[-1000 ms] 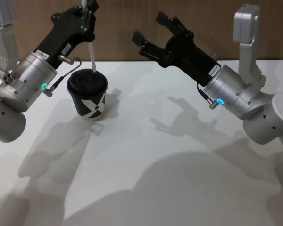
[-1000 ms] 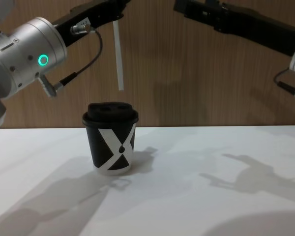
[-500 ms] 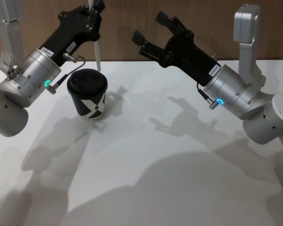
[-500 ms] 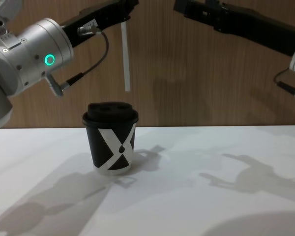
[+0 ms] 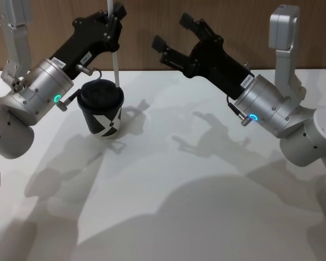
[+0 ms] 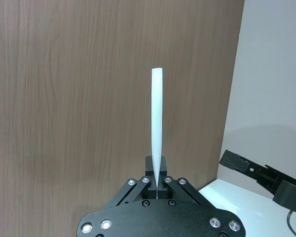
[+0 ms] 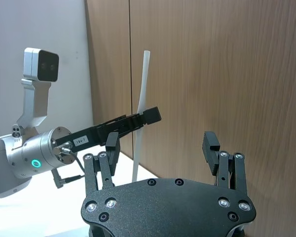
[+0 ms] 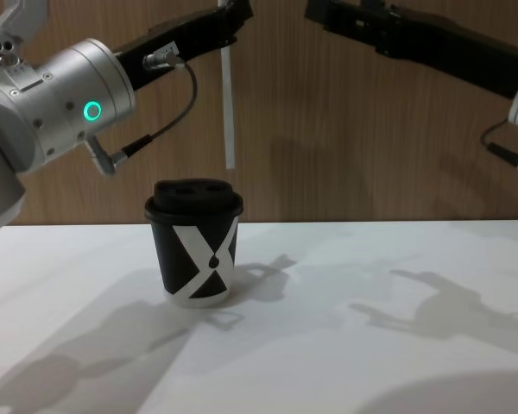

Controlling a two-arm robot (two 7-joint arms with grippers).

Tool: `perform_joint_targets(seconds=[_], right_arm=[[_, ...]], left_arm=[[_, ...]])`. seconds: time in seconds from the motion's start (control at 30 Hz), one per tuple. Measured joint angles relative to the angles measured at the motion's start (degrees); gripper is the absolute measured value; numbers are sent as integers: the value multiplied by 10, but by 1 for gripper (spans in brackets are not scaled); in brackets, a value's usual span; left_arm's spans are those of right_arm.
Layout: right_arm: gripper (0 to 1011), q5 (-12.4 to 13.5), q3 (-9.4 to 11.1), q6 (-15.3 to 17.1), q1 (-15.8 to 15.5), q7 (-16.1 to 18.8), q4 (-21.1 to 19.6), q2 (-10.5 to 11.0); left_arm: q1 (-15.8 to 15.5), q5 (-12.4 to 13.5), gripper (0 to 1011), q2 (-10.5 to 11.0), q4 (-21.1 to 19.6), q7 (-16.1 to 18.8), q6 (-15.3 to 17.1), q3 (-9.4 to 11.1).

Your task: Pick up the straw with one hand, pass it to the other hand, and insert it into the cup.

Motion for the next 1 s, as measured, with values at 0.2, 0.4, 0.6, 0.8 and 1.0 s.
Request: perform_joint_targets(seconds=[0.2,0.4,0.6,0.8,1.0], right_arm=[[1001,0,0,0,0,0,0,0],[1001,0,0,0,0,0,0,0],[1001,0,0,0,0,0,0,0],[1001,0,0,0,0,0,0,0],[1001,0,0,0,0,0,0,0]], left_arm=[[1,0,5,3,-2,3,0,2],[1,1,5,5,-3,6,0,4],[1,5,5,6,-3,9,-1,4],[1,9,5,6,-1,12,-2,2],[1,12,4,7,1,15,-4,0]])
